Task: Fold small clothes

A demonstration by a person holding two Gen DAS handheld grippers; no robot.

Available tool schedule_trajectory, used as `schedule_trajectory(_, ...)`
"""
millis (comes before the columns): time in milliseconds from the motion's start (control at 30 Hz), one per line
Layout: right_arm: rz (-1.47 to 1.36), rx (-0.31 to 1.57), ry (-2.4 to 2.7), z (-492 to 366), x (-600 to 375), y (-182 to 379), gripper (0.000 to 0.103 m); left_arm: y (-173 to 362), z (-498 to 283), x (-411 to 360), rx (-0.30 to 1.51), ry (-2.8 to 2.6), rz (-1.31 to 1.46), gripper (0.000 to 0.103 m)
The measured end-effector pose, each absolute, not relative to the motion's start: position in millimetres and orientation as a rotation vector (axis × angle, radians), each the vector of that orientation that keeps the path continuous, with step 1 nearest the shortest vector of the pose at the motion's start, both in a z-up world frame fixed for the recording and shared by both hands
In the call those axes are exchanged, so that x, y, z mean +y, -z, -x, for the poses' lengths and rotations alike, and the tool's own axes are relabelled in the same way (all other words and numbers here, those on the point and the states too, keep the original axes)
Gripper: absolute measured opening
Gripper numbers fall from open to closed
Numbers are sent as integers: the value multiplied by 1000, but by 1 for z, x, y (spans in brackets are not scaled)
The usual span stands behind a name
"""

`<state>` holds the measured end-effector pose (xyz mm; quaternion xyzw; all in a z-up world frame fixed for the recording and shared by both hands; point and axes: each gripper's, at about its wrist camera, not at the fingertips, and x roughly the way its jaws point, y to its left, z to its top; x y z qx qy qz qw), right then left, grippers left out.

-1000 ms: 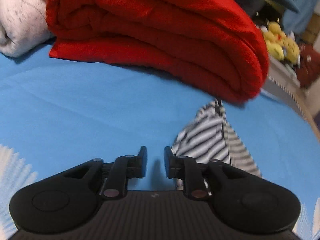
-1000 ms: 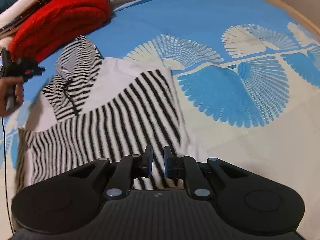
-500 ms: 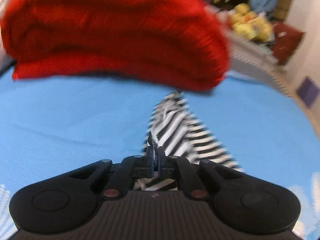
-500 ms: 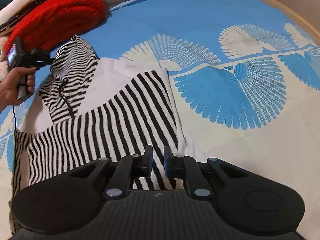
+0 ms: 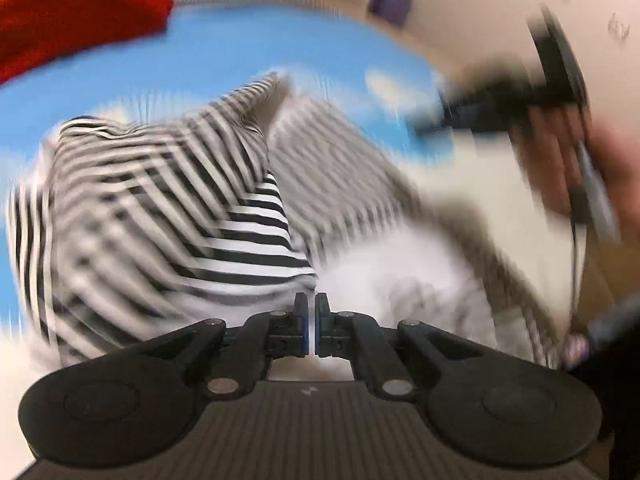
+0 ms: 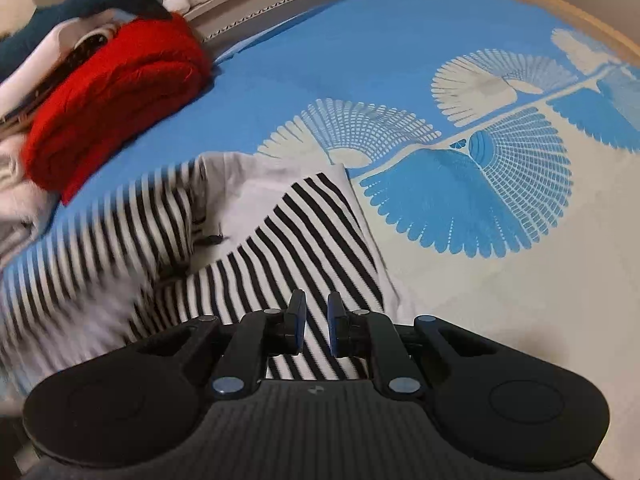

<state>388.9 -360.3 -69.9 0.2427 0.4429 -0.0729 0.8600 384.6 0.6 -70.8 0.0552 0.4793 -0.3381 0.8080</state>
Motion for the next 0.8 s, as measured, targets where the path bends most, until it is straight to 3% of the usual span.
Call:
schedule_trajectory(100,-525,916,145,-387,-357,65,12,50,-374,12,984,653,-48,8)
schedule_trajectory(167,-538,916,137,-386,-355,64,17,34,-381,25,903,541,46,34)
schedule_trajectory(233,-555,917,130,-385,-353,64,25,34,-398,43,864,344,147,48)
schedule_trajectory(433,-638,945,28,-390,-337,72,27,89,-445,33,1022,272,283,51)
schedule_trajectory(533,-672,969,-13,-393,-328,77,27,116,-446,-5,1121,388,136,78)
schedule_trajectory(600,-683,975,-32,-395,-323,80,33,131,-436,-20,1114,390,13,60)
schedule_trajectory(633,-697,986,-42,-397,-322,82,37,135,-435,-24,1118,419,6,13)
schedule_trajectory(667,-708,1000,-47,-398,-321,85,42,133,-434,-27,1114,427,10,7)
schedule_trajectory(800,-730,1028,-51,-400,-321,94,44,95,-426,-44,932,463,7,6)
